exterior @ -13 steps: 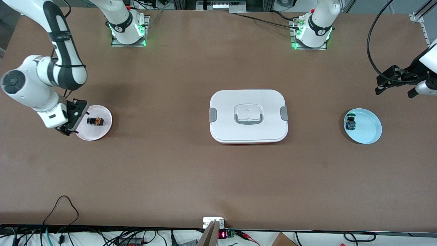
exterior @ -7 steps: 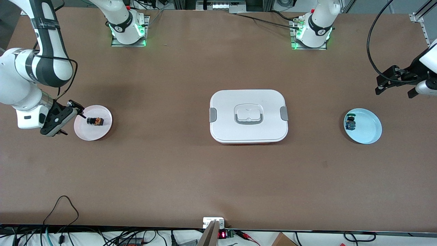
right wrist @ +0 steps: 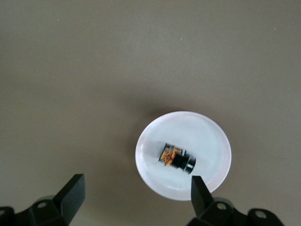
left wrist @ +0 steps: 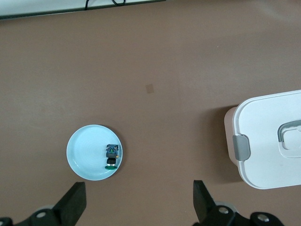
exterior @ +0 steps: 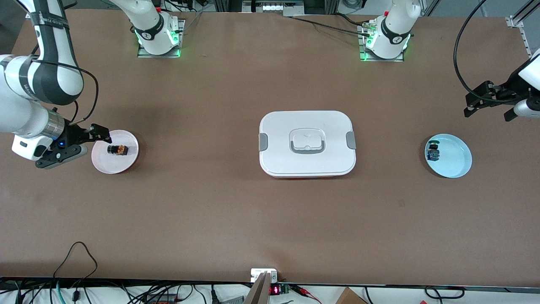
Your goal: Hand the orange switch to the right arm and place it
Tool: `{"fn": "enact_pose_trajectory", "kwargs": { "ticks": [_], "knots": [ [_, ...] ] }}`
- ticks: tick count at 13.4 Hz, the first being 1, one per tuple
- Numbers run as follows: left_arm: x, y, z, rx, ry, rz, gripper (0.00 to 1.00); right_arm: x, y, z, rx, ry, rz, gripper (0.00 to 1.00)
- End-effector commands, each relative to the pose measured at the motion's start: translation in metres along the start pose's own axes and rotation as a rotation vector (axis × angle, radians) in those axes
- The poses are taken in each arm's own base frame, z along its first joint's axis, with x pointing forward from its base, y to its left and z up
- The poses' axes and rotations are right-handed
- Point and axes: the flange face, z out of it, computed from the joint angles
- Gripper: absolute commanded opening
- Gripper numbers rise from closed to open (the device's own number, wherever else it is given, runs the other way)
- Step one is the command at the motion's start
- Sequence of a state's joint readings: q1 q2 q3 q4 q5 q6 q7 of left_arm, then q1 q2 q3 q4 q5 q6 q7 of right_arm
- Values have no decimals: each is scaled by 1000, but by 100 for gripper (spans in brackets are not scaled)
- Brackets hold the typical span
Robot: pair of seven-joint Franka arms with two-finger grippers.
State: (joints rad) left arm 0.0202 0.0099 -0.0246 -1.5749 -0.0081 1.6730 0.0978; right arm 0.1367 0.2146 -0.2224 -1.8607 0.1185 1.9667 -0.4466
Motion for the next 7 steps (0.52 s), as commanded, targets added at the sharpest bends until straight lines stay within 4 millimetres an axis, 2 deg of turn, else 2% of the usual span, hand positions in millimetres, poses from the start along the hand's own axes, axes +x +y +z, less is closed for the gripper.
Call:
{"fn": "enact_pose_trajectory", "kwargs": {
  "ticks": [1, 2, 5, 7],
  "knots": [
    [3, -2, -5, 14, 1, -6, 100, 5, -20, -35, 33, -48, 120, 100],
    [3, -2, -5, 12, 1, -6, 100, 8, -31, -51, 28, -68, 173, 100],
    [3, -2, -5, 12, 1, -6, 100, 8, -46, -89, 19, -125, 255, 100],
    [3, -2, -5, 12, 1, -6, 100, 8, -35, -109, -90, -162, 231, 100]
  ]
}}
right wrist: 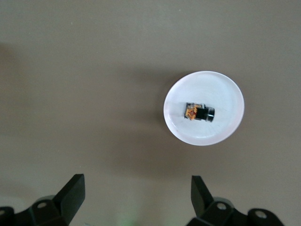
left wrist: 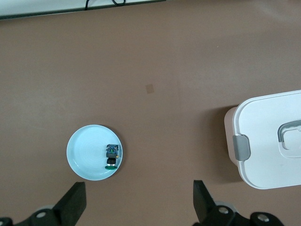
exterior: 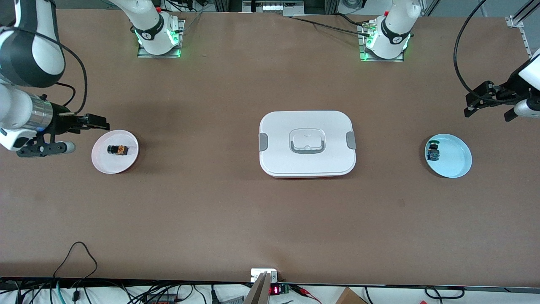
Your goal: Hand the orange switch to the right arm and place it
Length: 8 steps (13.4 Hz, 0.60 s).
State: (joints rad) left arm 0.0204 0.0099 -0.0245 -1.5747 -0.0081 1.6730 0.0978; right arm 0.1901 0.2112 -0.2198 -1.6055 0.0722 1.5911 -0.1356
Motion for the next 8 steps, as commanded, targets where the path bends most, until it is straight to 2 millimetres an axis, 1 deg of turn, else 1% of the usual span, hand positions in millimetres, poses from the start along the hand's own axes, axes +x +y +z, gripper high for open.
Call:
{"fn": "enact_pose_trajectory", "kwargs": {
  "ticks": [1, 3, 4, 6, 7, 8],
  "knots": [
    [3, -1, -5, 12, 1, -6, 100, 2, 12, -41, -145, 5, 13, 100],
    [3, -1, -5, 12, 1, -6, 100, 2, 21, -63, -152, 54, 52, 100],
    [3, -1, -5, 11, 1, -6, 100, 2, 25, -67, -143, 72, 98, 100],
    [4, -1, -5, 11, 3, -6, 100, 3, 29, -69, -77, 104, 249, 100],
    [4, -1, -5, 11, 3, -6, 100, 2, 23, -70, -61, 106, 240, 100],
    [4, -1, -5, 11, 3, -6, 100, 0, 23, -70, -57, 113, 234, 100]
  ]
}}
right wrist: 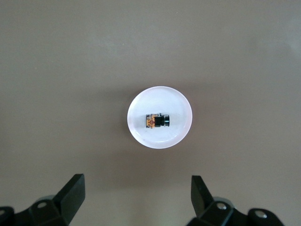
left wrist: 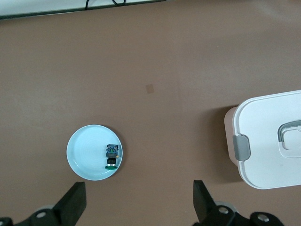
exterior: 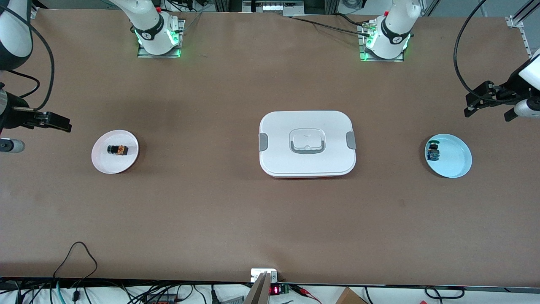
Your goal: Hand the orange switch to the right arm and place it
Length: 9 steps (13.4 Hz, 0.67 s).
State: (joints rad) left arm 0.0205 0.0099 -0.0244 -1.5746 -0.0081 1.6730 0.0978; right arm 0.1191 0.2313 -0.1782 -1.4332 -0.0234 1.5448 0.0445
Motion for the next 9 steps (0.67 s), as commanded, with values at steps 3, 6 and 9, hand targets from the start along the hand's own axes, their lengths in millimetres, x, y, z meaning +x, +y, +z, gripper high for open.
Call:
{"fn": "enact_pose_trajectory", "kwargs": {
  "ticks": [3, 6, 9],
  "knots": [
    [4, -1, -5, 11, 2, -6, 100, -19, 5, 7, 32, 15, -15, 100],
    [3, -1, -5, 11, 1, -6, 100, -23, 21, 16, 36, 14, -38, 100],
    [4, -1, -5, 11, 2, -6, 100, -48, 22, 30, 51, 145, -46, 100]
  ]
}}
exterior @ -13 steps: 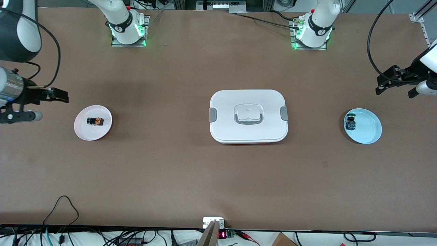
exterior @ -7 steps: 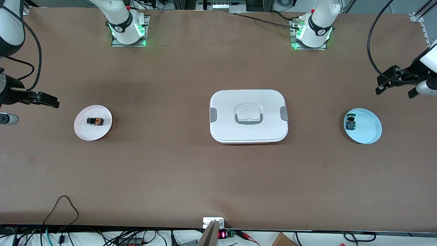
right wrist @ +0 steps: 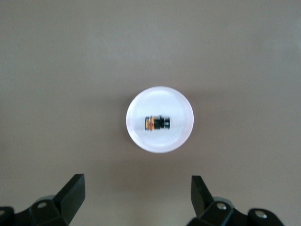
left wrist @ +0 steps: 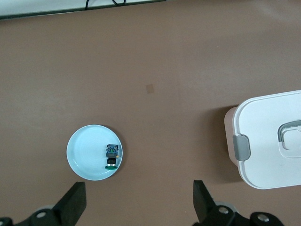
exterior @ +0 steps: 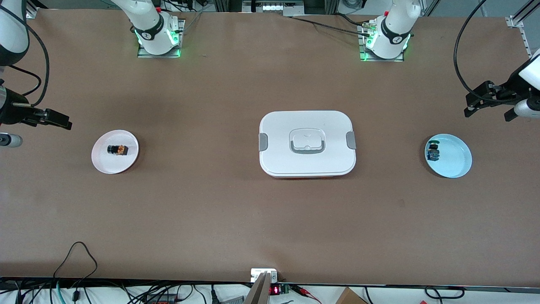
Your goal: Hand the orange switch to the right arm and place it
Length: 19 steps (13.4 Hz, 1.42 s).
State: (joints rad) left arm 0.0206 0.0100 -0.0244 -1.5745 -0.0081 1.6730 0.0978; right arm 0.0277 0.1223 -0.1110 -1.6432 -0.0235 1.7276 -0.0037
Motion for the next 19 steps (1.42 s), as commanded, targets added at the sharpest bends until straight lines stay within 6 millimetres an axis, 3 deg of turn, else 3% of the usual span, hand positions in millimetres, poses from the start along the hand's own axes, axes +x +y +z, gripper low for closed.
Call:
{"fn": "enact_pose_trajectory", "kwargs": {
  "ticks": [1, 4, 6, 10, 12, 16, 19],
  "knots": [
    [3, -1, -5, 11, 1, -5, 100, -33, -1, 2, 18, 50, -28, 100],
    [4, -2, -5, 10, 3, -7, 100, -22, -8, -18, 10, -66, -31, 100],
    [3, -2, -5, 9, 1, -7, 100, -14, -8, -20, 8, -83, -30, 100],
    [3, -2, -5, 9, 1, -7, 100, -14, -4, -22, 23, -77, -27, 100],
    [3, -2, -5, 9, 1, -7, 100, -18, -9, -39, 19, -45, -41, 100],
    [3, -2, -5, 9, 1, -7, 100, -23, 0, -64, 20, -30, -30, 100],
    [3, -2, -5, 9, 1, -7, 100, -24, -5, -68, 19, -22, -36, 100]
  ]
}}
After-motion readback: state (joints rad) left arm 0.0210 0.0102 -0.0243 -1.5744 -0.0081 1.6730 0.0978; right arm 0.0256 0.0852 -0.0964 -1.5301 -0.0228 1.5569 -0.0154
